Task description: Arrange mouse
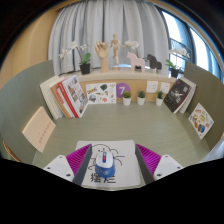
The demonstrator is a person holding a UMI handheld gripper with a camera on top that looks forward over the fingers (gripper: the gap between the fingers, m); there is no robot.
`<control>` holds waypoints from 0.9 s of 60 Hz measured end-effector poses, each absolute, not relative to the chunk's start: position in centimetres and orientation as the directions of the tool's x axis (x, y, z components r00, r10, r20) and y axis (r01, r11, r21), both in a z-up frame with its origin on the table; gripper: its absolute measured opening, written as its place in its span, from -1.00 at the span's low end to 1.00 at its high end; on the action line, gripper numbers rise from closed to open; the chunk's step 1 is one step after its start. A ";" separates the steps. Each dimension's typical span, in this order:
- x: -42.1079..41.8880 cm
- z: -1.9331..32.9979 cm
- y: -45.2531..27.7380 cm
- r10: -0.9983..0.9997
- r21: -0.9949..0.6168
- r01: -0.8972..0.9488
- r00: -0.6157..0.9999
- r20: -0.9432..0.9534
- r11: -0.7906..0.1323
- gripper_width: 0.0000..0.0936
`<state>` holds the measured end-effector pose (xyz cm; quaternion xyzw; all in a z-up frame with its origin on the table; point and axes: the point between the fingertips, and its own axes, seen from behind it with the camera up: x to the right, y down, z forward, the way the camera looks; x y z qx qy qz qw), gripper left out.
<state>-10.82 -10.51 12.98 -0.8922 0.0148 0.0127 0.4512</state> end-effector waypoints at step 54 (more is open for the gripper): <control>9.4 28.5 -35.0 -0.036 -0.876 -0.029 0.999 -0.013 -0.482 0.81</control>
